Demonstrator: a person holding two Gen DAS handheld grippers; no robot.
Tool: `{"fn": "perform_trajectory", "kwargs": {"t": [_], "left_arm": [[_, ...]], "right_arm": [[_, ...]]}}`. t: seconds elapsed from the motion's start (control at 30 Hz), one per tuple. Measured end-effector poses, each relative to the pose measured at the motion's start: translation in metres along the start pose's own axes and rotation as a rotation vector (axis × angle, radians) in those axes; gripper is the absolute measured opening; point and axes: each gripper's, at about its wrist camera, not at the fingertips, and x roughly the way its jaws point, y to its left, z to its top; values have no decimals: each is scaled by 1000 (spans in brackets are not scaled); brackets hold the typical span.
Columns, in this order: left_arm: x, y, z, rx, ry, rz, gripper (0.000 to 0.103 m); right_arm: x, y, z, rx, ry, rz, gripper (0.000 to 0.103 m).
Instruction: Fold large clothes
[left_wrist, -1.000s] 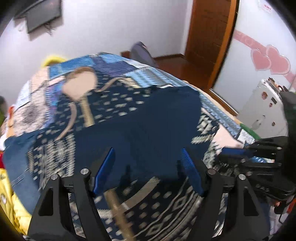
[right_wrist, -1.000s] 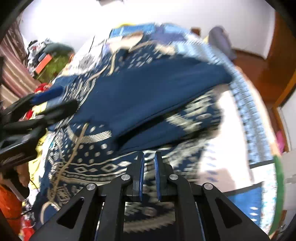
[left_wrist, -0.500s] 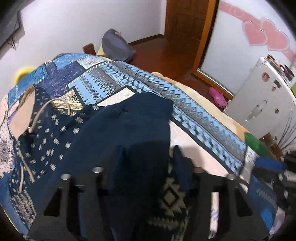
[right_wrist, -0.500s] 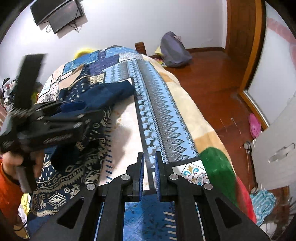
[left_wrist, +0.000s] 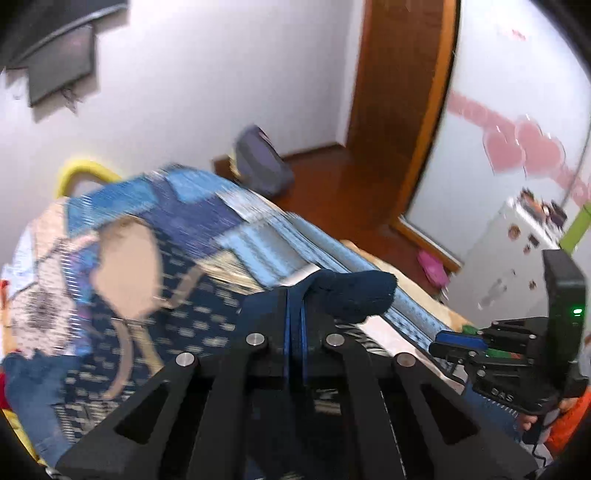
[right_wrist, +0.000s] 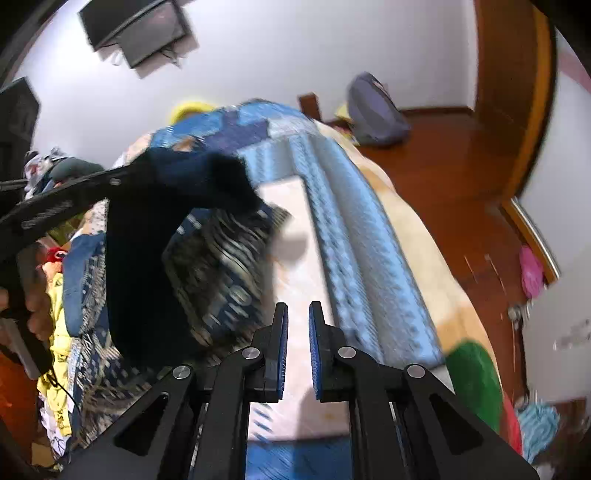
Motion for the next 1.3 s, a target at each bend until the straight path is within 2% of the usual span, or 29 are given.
{"fn": "perform_trajectory", "kwargs": {"t": [0.2,0.3,0.37,0.47,0.57,0.6,0.73,0.83,0.9,0.97,1.1,1.17,1.2,1.23,1.3], "left_arm": [[-71,68,1,-35,-129,137,3],[-95,93,-11,-57,-168,174,3],[-102,111,-28,-78,-167,194,3],[-100,134,-62,-119,-134,220,3],[-87,163,-106,-211,-59,198,3],[-77,175,-127,-247,-12,202,3],[-50,198,-186,-339,117,192,3],[-37,207,-222,-394,190,173,4],[-33,207,-239,-410,220,179,6],[-25,203,-256,-380,288,253,6],[-30,195,-265,-329,306,257,6],[-39,193,-261,-321,298,247,10],[-45,193,-261,-323,291,241,16],[-51,193,-258,-330,279,237,27],[-64,193,-248,-341,243,256,43]], "right_arm": [[14,52,29,-134,-24,-25,7],[23,72,37,-171,-27,-39,7],[33,83,40,-185,-13,-34,7],[56,94,36,-203,39,-63,7],[84,100,23,-242,113,-119,7],[91,102,19,-259,126,-142,7],[102,110,2,-398,108,-232,7],[103,115,-1,-437,107,-277,7],[103,115,-1,-431,113,-291,7],[103,114,0,-423,116,-297,7],[102,117,-3,-435,113,-311,7],[102,119,-5,-447,112,-321,7],[103,119,-5,-449,111,-325,7],[103,120,-5,-452,111,-326,7],[102,120,-4,-447,117,-325,7]]}}
